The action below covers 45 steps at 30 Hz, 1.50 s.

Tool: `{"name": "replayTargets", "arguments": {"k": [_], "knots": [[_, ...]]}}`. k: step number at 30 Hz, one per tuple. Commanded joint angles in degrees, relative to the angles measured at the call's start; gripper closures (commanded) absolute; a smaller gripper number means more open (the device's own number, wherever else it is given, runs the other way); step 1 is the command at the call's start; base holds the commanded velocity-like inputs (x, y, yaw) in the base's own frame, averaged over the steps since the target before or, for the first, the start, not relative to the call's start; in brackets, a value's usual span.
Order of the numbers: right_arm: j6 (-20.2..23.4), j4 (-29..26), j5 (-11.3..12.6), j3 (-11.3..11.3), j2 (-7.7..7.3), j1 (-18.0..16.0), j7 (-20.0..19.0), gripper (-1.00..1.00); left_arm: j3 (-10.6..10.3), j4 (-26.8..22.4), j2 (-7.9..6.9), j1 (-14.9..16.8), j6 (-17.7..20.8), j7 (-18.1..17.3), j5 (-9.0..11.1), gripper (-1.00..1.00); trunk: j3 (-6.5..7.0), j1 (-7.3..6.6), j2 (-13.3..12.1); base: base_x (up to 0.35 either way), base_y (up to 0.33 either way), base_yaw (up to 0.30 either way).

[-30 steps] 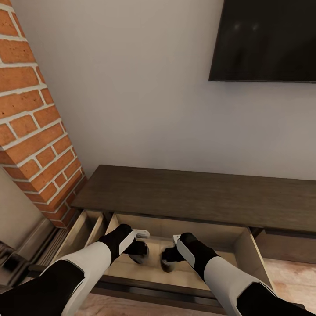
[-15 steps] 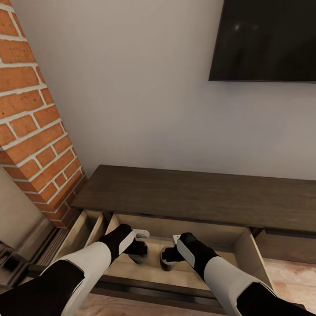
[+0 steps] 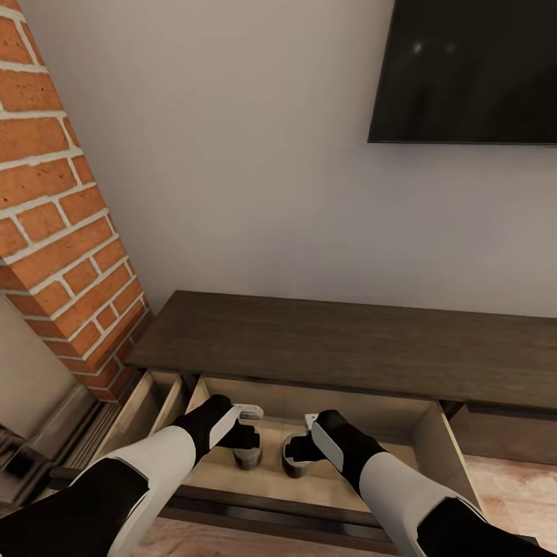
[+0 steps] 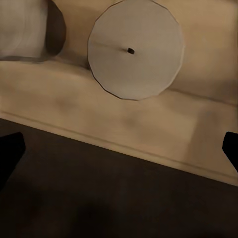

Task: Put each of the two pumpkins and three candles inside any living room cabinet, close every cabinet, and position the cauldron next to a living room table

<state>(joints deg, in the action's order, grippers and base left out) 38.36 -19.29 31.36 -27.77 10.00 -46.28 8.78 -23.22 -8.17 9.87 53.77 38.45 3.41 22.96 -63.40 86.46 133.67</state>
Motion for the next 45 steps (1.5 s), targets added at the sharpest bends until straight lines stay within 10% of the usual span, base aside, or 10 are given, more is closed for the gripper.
{"name": "replayTargets", "arguments": {"k": [1,45], "knots": [[0.1,0.0,0.6,-0.3,0.00,0.0,0.5,-1.00,-0.3,-0.1,0.01,0.0,0.2,0.4,0.6,-1.00,-0.05,-0.01,0.0,0.000,0.000,0.000],[5.7,0.0,0.8,-0.3,0.00,0.0,0.4,-1.00,-0.3,0.1,-0.12,0.0,4.3,0.2,0.6,-1.00,5.16,-6.38,-11.6,0.000,0.000,0.000]]}}
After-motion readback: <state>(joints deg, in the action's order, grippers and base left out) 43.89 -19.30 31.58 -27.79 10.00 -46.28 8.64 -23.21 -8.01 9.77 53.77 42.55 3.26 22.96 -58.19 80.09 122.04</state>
